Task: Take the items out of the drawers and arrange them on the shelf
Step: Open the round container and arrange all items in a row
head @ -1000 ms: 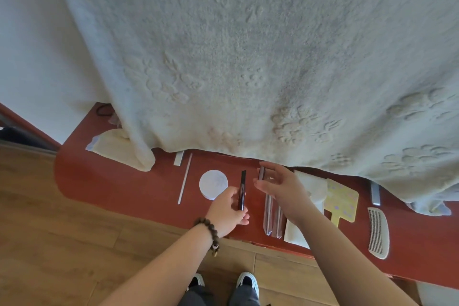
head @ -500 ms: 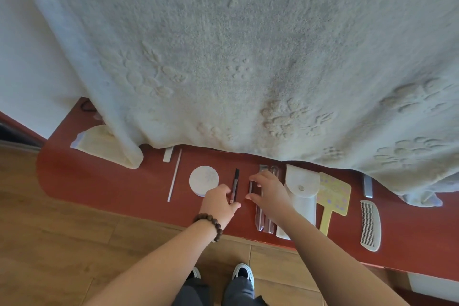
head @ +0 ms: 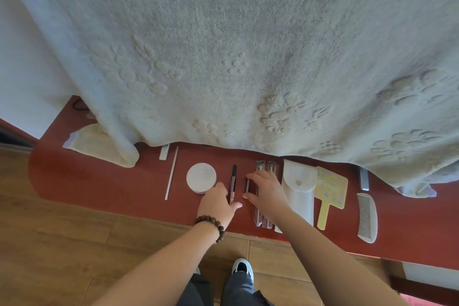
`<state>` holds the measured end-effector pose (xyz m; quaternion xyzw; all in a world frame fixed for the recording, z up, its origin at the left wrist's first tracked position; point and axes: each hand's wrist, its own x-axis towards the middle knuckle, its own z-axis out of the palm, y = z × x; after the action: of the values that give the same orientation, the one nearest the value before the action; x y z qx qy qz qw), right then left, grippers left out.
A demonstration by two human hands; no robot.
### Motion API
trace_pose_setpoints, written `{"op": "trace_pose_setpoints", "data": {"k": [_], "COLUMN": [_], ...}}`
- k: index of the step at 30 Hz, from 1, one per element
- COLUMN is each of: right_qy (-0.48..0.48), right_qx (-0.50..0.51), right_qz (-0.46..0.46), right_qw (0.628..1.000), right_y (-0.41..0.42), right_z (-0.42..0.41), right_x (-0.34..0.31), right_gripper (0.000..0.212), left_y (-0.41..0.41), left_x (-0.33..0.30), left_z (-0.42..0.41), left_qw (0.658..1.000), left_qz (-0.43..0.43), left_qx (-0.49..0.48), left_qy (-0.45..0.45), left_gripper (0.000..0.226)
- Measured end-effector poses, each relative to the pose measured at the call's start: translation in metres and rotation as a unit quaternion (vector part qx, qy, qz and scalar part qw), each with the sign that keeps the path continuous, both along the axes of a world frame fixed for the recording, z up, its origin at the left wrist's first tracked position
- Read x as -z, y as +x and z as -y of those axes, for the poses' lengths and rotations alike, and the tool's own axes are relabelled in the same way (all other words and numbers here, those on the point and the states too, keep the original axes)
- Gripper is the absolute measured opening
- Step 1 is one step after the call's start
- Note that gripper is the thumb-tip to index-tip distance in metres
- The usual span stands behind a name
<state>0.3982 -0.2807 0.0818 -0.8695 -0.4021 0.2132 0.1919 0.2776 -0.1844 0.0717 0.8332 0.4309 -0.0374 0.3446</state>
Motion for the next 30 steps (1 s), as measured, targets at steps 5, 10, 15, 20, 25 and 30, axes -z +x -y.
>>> {"op": "trace_pose_setpoints", "data": {"k": [5, 10, 15, 20, 25, 30], "right_qy": [0.018, 0.072, 0.07, -0.017, -0.028, 0.052], "right_qx": [0.011, -0.004, -0.084, -0.126, -0.116, -0.053], "right_qz": [0.01, 0.029, 0.013, 0.005, 0.037, -0.038], "right_qw": [1.0, 0.997, 0.994, 0.992, 0.992, 0.997], "right_y": [-0.001, -0.012, -0.04, -0.058, -0.063, -0.069], "right_z": [0.003, -0.014, -0.058, -0.089, -0.097, -0.09], "right_x": [-0.001, -0.009, -0.013, -0.006, -0.006, -0.025], "right_gripper": [0.055, 0.055, 0.062, 0.077, 0.07, 0.065], "left_y": [-0.015, -0.042, -0.07, -0.092, -0.099, -0.091], "left_x": [-0.006, -0.018, -0.028, -0.031, -0.031, -0.037], "left_z": [-0.005, -0.022, -0.05, -0.073, -0.083, -0.085], "left_qw": [1.0, 0.994, 0.989, 0.99, 0.993, 0.996], "left_qz": [0.015, 0.049, 0.085, 0.089, 0.08, 0.068], "left_qx": [0.019, 0.017, -0.022, -0.022, 0.003, 0.027], "left_qy": [0.016, 0.094, 0.119, 0.105, 0.087, 0.058], "left_gripper": [0.039, 0.023, 0.017, 0.033, 0.054, 0.087]}}
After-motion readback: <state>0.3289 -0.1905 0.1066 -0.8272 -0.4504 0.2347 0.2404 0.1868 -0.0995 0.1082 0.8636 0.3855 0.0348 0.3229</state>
